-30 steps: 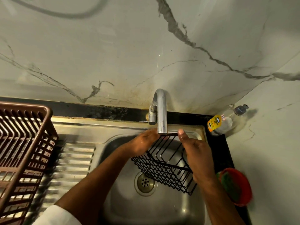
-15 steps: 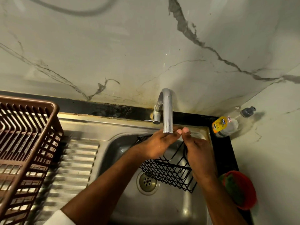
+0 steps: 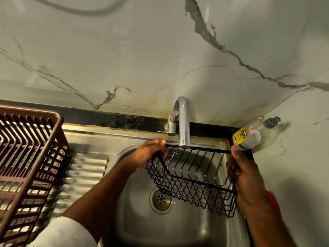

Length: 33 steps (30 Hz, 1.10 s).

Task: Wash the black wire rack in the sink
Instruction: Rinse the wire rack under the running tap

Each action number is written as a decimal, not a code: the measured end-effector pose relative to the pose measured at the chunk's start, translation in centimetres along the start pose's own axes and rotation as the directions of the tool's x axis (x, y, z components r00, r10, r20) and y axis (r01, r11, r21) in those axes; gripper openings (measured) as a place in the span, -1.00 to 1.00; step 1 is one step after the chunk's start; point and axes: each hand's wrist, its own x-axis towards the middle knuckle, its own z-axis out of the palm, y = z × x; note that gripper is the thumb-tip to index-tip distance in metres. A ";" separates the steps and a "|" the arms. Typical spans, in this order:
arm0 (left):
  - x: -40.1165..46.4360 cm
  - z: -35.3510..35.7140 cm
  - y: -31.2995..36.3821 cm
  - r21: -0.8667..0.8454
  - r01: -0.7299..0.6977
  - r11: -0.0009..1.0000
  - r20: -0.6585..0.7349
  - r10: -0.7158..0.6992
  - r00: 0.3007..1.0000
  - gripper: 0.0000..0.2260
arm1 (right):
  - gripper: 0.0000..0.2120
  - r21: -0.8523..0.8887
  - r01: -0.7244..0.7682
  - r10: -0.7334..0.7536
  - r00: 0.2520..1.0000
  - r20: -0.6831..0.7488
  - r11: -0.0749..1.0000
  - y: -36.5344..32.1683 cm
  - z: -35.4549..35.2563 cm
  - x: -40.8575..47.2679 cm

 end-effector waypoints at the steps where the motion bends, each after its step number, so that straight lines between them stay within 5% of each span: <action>1: 0.1 0.1 0.2 -0.107 0.038 0.994 -0.021 -0.041 0.999 -0.70 | -0.59 0.068 -0.023 0.024 1.000 -0.013 0.997 0.3 -0.6 0.1; 4: 0.8 0.8 1.4 -0.262 0.080 0.962 -0.089 -0.107 0.990 -0.83 | -0.58 0.261 -0.129 0.145 0.989 -0.041 0.957 2.3 -1.7 0.4; 8: 1.4 1.5 4.0 -0.126 0.043 0.991 -0.024 -0.046 0.999 -0.76 | -0.71 0.035 -0.135 0.137 0.987 -0.087 0.990 5.0 -3.1 0.9; 12: 1.2 2.1 6.0 -0.017 -0.024 1.000 -0.018 0.023 1.000 -0.54 | -0.71 -0.249 0.019 -0.019 1.000 0.004 0.968 5.6 -3.8 1.1; 16: 1.2 3.1 8.0 0.123 -0.058 0.991 -0.015 0.061 0.998 -0.90 | -0.60 -0.437 0.076 -0.019 0.991 0.133 0.896 4.3 -2.7 1.3; 22: 1.4 6.4 6.7 0.384 -0.178 0.906 0.072 0.163 0.984 -0.84 | -0.52 -0.513 0.245 -0.112 0.955 0.276 0.823 3.6 3.0 1.5; 26: 1.0 6.0 5.6 0.253 -0.143 0.957 -0.027 0.154 0.988 -0.78 | -0.50 -0.706 0.304 -0.187 0.952 0.241 0.640 3.5 4.4 1.3; 30: -0.5 5.2 4.2 0.109 -0.086 0.990 0.035 0.083 0.996 -0.76 | -0.50 -0.782 0.342 -0.231 0.938 0.257 0.521 3.1 5.2 0.9; 33: -1.6 4.1 2.3 0.069 -0.034 0.997 0.034 0.032 0.999 -0.60 | -0.44 -0.756 0.323 -0.252 0.944 0.213 0.570 3.3 4.8 0.9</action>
